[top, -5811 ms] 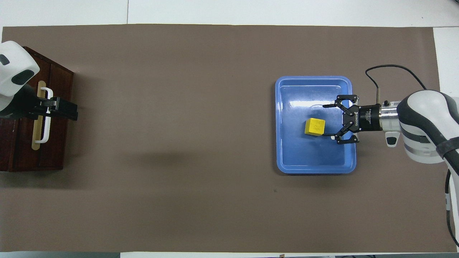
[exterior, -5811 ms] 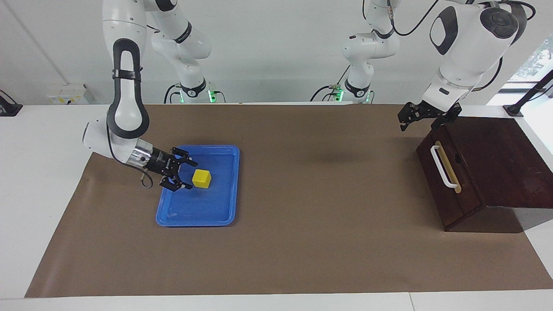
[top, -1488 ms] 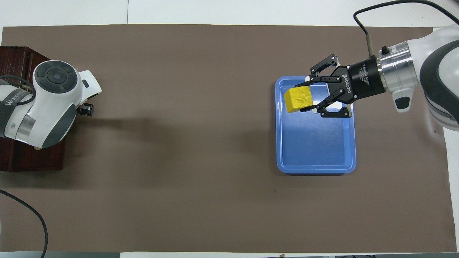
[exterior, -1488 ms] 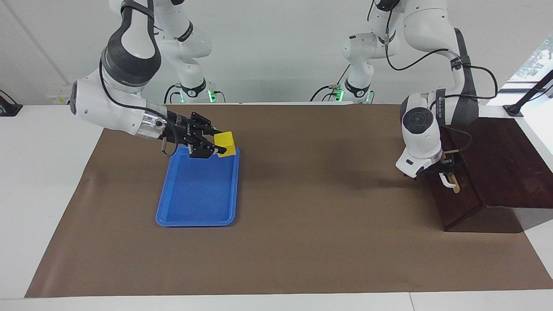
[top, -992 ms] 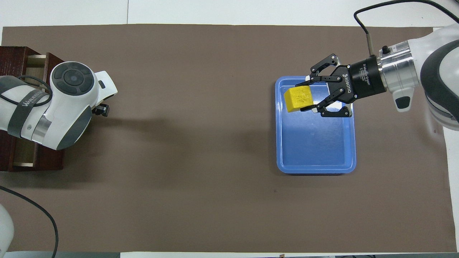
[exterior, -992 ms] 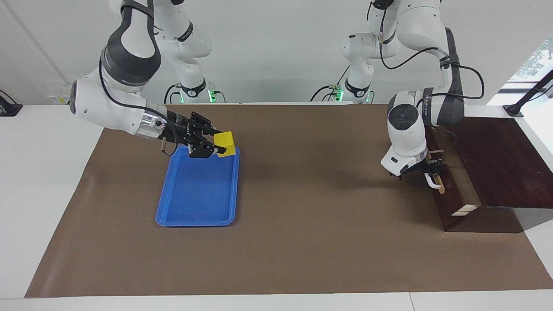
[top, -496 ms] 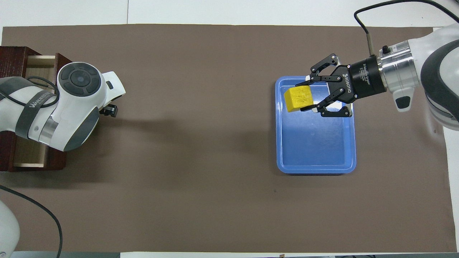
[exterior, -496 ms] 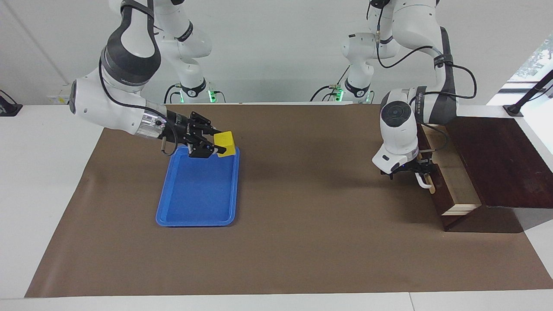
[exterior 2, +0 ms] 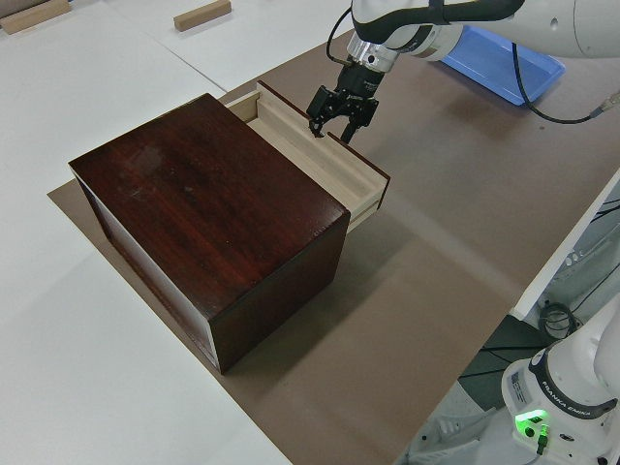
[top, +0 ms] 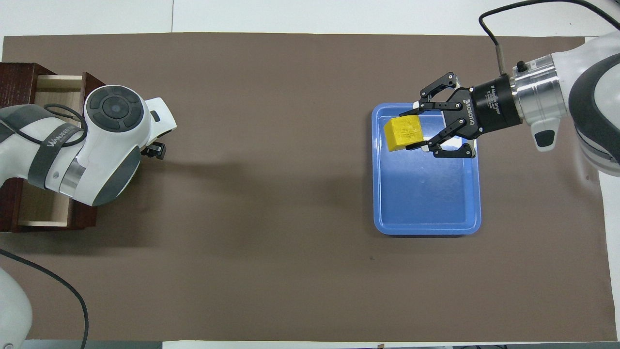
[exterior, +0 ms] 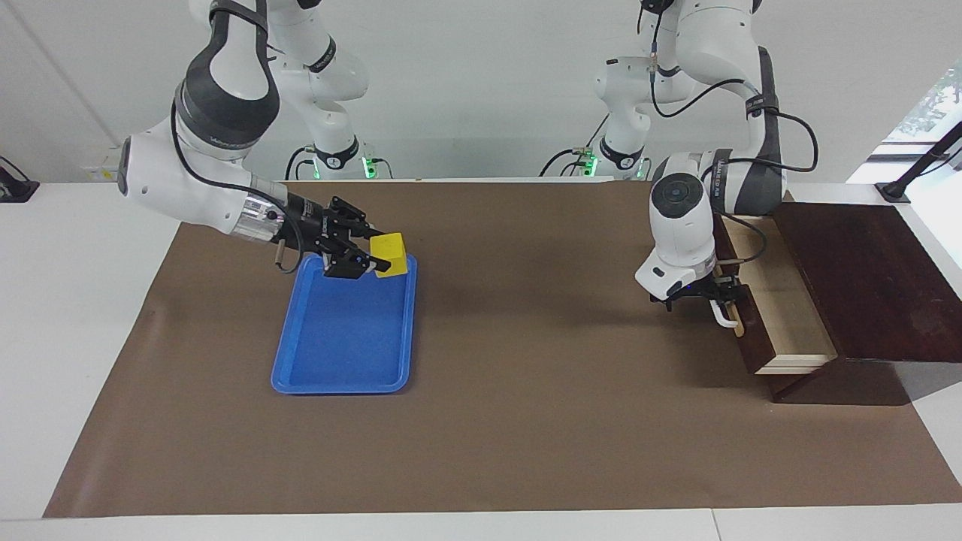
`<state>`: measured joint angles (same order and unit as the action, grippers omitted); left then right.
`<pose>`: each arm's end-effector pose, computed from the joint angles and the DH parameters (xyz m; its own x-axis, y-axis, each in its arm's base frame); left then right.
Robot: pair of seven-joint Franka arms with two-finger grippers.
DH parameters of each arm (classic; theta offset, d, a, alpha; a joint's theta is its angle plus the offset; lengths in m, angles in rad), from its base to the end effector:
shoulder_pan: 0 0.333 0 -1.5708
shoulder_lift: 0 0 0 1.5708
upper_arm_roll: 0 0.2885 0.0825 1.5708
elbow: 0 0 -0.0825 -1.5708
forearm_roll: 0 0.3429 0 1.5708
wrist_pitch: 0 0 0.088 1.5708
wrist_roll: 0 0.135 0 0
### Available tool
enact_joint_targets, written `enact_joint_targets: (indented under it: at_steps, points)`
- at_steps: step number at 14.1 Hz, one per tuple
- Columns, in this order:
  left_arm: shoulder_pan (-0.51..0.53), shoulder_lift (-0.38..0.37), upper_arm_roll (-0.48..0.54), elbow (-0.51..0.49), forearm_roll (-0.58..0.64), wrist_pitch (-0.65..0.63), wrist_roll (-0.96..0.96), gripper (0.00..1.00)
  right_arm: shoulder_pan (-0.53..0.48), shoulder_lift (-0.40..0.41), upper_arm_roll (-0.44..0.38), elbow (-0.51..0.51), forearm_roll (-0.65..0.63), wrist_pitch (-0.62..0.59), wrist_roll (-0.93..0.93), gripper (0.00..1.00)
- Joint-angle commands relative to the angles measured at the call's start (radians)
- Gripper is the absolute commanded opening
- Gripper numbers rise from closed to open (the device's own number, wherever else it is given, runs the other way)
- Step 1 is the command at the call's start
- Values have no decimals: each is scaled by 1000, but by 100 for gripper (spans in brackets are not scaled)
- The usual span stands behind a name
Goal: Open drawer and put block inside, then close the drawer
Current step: 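Lift the block with the right gripper while the left gripper pulls the drawer open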
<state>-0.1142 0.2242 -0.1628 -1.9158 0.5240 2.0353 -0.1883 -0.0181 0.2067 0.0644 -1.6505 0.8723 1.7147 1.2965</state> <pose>0.5476 -0.1106 0.3465 0.9426 -0.3269 -0.0685 -0.3252 -0.8517 -0.4108 0.5676 0.1164 0.4774 0.0849 -0.6355 -0.7674 -0.9935 -0.1130 -0.0163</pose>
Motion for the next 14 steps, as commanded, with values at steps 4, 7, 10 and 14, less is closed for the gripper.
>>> enact_joint_targets:
  at_steps: [4,7,10,14]
  points:
    - [-53,-8,3,-8,-47,-21,-8,100,-3,-1,5,12,-26,13,33,0]
    - [-65,-8,3,-3,-65,-27,-8,100,-2,-1,5,11,-26,20,33,0]
    - [-67,-9,3,-3,-65,-29,-10,100,-2,-1,6,9,-26,34,46,0]
    - [-67,-9,3,1,-65,-32,-7,100,15,-1,6,9,-27,36,46,0]
